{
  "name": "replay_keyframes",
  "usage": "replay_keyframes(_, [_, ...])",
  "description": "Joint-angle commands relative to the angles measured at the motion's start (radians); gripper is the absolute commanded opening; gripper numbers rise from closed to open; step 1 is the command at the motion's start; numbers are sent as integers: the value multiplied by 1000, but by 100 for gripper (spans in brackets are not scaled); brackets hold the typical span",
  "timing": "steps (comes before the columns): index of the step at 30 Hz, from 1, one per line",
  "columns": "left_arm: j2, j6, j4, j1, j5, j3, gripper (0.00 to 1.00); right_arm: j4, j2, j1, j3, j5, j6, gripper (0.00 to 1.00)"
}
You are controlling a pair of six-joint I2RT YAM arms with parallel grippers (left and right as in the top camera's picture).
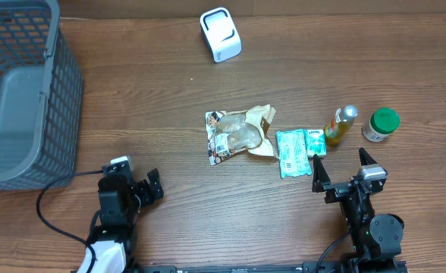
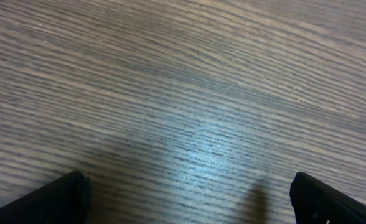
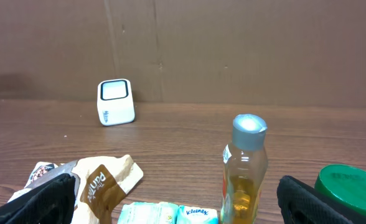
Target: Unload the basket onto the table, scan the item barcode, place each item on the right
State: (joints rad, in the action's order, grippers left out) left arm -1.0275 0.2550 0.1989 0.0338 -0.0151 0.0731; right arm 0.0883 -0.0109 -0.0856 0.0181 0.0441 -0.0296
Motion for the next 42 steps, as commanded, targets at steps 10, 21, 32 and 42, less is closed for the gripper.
replay_keyframes(10, [136,-2,-69,6,7,-68,99,-6,8,4,-10,-9,-5,100])
replay_keyframes(21, [420,-60,-277,6,11,-69,99,-6,8,4,-10,-9,-5,100])
replay_keyframes(32, [650,-139,-278,-3,12,-68,99,-6,8,4,-10,-9,-5,100])
replay_keyframes(42, [801,-183,-279,-9,13,-68,99,-6,8,4,-10,-9,-5,100])
